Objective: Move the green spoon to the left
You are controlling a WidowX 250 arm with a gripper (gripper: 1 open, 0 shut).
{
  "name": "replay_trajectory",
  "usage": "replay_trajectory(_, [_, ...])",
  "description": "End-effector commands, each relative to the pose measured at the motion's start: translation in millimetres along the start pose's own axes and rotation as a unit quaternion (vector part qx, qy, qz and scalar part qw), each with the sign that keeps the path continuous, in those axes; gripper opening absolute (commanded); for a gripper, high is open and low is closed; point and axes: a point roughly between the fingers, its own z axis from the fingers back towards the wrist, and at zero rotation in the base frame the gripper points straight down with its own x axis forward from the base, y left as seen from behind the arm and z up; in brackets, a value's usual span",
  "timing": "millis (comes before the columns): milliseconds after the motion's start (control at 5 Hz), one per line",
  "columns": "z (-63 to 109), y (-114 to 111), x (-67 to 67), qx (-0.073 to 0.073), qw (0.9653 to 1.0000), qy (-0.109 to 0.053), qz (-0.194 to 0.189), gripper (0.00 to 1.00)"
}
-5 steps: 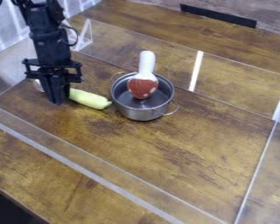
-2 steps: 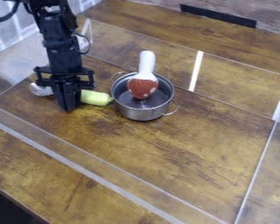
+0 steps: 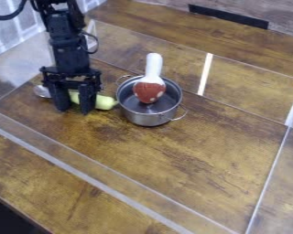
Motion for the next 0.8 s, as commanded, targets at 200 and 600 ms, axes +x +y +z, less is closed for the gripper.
replay_trajectory(200, [19.0, 12, -0.3, 0.002, 0.9996, -0.02, -0.019, 1.0])
replay_trajectory(600, [21.8, 24, -2.2, 0.002, 0.9991, -0.014, -0.04, 0.0])
